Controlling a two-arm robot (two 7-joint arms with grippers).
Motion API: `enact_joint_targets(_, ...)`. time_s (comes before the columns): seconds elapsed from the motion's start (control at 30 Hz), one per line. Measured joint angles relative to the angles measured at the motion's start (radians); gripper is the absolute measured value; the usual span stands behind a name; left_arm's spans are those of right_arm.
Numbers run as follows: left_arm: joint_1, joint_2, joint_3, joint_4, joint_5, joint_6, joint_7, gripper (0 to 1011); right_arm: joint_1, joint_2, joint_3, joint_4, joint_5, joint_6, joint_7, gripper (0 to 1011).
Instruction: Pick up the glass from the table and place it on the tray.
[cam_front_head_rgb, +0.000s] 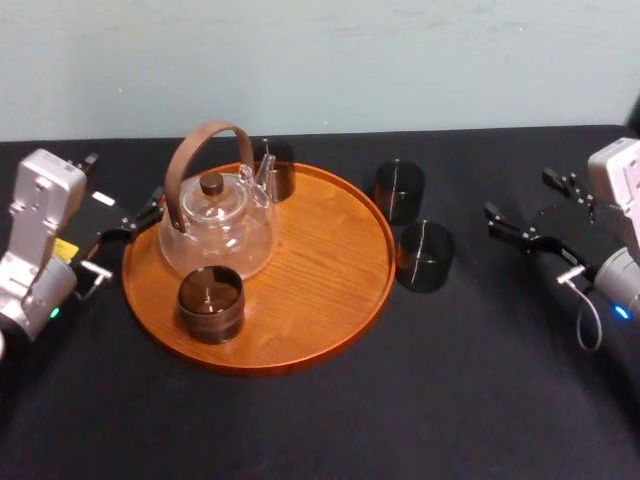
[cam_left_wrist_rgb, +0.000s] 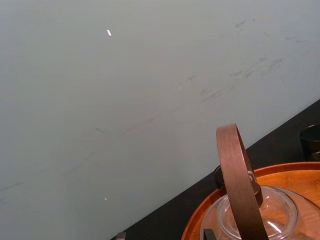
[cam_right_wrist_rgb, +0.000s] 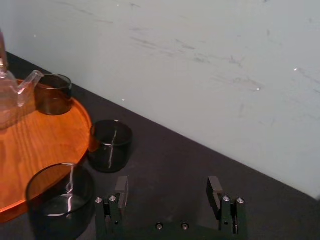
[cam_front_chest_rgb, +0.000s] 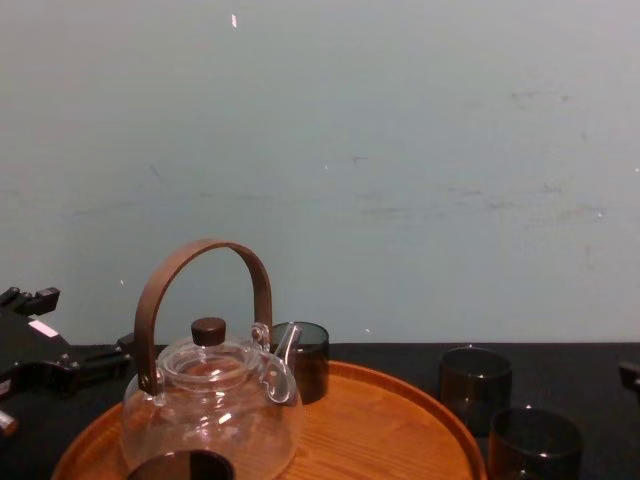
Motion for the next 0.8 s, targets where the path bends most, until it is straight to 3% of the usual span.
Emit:
enact_joint_targets(0.5,0.0,0.0,0.0,0.0,0.0,0.0,0.0,1001,-0.094,0.065,0.054,-0.107,0.059,0.099,0.118,1002)
enact_joint_targets(0.8,0.0,0.0,0.0,0.0,0.0,0.0,0.0,1001,-0.13,0.076,0.064,-0.139,0.065,0.132,0.167,1002)
